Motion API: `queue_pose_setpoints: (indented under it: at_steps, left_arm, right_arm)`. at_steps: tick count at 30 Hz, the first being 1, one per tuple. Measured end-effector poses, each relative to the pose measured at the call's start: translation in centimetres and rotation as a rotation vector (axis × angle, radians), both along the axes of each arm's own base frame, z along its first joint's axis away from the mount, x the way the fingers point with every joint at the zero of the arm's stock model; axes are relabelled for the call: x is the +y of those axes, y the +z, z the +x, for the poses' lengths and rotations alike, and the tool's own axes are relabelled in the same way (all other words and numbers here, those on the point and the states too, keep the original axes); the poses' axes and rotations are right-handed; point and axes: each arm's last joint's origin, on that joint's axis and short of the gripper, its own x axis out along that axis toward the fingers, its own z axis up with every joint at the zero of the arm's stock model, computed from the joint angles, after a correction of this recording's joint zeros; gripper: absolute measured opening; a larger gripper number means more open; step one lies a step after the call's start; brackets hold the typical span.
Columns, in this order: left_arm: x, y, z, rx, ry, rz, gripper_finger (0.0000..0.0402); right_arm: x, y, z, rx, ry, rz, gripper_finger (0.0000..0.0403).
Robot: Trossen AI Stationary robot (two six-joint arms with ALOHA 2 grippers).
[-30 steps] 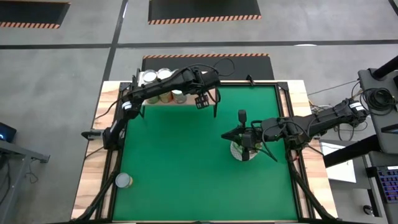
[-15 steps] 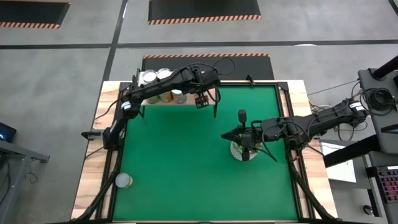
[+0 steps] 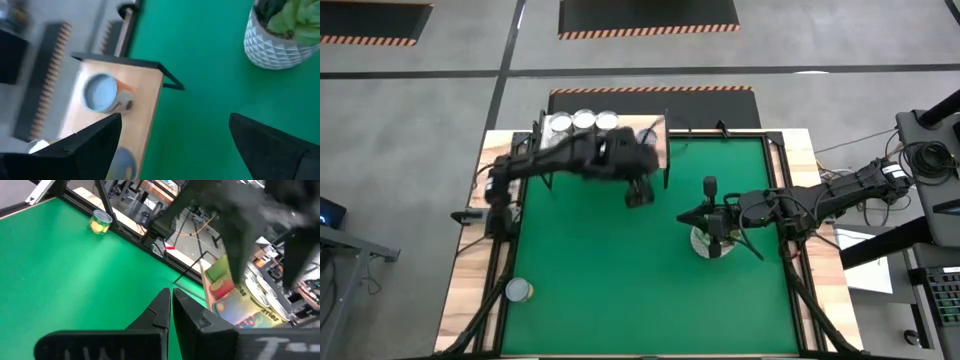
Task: Pick and place cans onto a shelf
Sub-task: Put the small canned orange on the shelf
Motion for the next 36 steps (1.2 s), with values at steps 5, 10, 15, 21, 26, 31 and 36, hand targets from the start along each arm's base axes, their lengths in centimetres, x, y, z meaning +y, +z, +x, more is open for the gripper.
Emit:
queue_pose_setpoints:
  at_steps: [5, 10, 15, 21, 26, 31, 36]
  left_arm:
    - [-6.4, -0.3, -1.9, -0.063, -0.012, 0.172, 0.0350]
    - [-10.7, -2.3, -5.1, -0.159, 0.007, 0.264, 0.0350]
    - [-13.3, -4.6, -9.3, -0.327, 0.004, 0.299, 0.0330]
    - [-13.7, -6.6, -12.8, -0.521, -0.058, 0.263, 0.0271]
    - [-12.6, -7.5, -14.5, -0.639, -0.104, 0.295, 0.0204]
    - [-11.6, -8.2, -16.1, -0.730, -0.109, 0.305, 0.0132]
    - [-10.9, -9.2, -17.4, -0.773, -0.094, 0.286, 0.0074]
  right_arm:
    - [0.0, 0.0, 0.0, 0.000, -0.009, 0.014, 0.0009]
    - [-0.1, 0.3, 0.1, -0.030, -0.038, 0.052, 0.0009]
    - [-0.3, 0.9, 0.3, -0.070, -0.154, 0.121, 0.0009]
    - [-1.7, 1.4, 1.9, -0.070, -0.370, 0.214, 0.0009]
    - [-5.2, 2.3, 4.9, 0.035, -0.544, 0.256, 0.0009]
    - [-11.5, 3.8, 8.3, 0.241, -0.539, 0.350, 0.0009]
    - [-18.7, 4.8, 10.7, 0.339, -0.470, 0.463, 0.0009]
